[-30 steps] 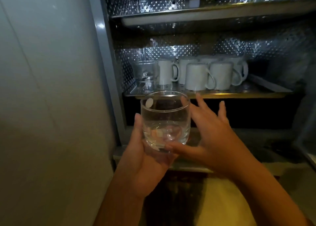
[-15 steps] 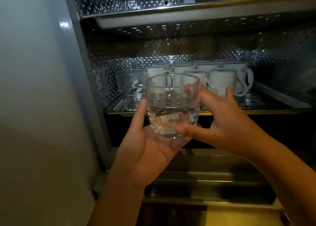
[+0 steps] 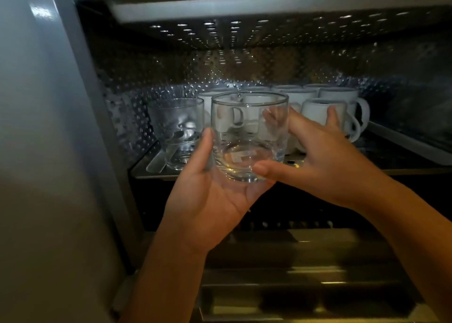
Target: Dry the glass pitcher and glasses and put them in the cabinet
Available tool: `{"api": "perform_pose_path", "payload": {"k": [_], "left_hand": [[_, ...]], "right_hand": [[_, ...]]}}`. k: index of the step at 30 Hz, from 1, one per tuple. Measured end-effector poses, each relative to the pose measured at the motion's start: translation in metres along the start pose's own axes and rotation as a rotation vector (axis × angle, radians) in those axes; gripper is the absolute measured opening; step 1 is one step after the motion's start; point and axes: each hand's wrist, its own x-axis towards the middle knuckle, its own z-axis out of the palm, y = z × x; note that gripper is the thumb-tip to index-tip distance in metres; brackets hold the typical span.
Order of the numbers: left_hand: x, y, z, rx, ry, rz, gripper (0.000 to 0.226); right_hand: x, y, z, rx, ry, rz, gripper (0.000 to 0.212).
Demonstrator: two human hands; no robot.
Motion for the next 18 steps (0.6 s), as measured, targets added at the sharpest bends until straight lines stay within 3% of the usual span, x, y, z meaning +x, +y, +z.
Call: {"api": "perform_pose_path", "payload": {"k": [2, 5, 10, 18], "left_hand": [[0.004, 0.001, -0.004, 0.002, -0.02, 0.003, 0.061], [0.007, 0.003, -0.007, 0.006, -0.052, -0.005, 0.062], [0.011, 0.004, -0.013, -0.002, -0.062, 0.007, 0.062], [0.015, 0.005, -0.016, 0.005, -0.087, 0.022, 0.06]], "right_hand": [[0.004, 0.0, 0.002, 0.081, -0.008, 0.034, 0.1], [0.009, -0.001, 0.004, 0.419, -0.033, 0.089, 0.077], [0.018, 0.003, 0.007, 0.771, -0.044, 0.079, 0.093], [0.032, 0.006, 0.011, 1.081, -0.09, 0.092, 0.084]]}}
